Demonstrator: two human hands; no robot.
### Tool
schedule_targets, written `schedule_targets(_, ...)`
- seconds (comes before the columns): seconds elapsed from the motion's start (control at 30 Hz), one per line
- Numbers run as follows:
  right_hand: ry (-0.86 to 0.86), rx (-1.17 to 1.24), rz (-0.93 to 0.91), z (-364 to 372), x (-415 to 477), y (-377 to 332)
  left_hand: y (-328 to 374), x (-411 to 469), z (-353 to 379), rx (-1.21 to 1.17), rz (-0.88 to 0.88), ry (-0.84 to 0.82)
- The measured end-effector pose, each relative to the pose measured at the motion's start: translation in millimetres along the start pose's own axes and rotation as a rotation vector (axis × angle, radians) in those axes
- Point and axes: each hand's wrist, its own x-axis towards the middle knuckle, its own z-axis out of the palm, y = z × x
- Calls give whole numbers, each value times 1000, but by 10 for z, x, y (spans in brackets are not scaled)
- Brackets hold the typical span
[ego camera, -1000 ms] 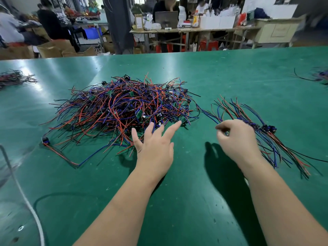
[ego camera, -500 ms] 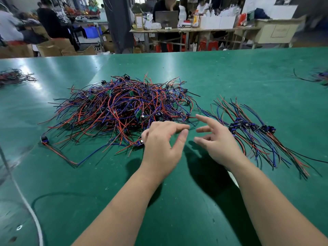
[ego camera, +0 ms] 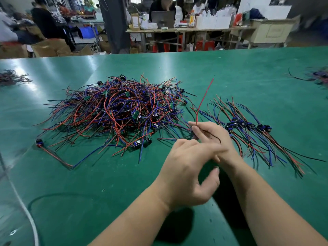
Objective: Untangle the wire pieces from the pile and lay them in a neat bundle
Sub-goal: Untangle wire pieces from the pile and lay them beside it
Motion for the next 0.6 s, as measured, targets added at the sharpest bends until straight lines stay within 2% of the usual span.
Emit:
schedule_targets(0.1,97,-122,-34,-66,14,-14,-87,-27,26,-3,-175,50)
schedule_targets(0.13,120,-84,-11,-89,29,-12,-127,-32,34,-6,-244,72)
schedule_targets(0.3,134,661,158,-135,54,-146,-280,-15,25,-223,-632,279)
schedule_targets(0.4,61,969,222,-157,34,-217,-329,36,-1,-403,-763,288)
schedule_targets(0.6,-77,890,96,-30,-62,-280,-311,112,-85,-685,-806,295)
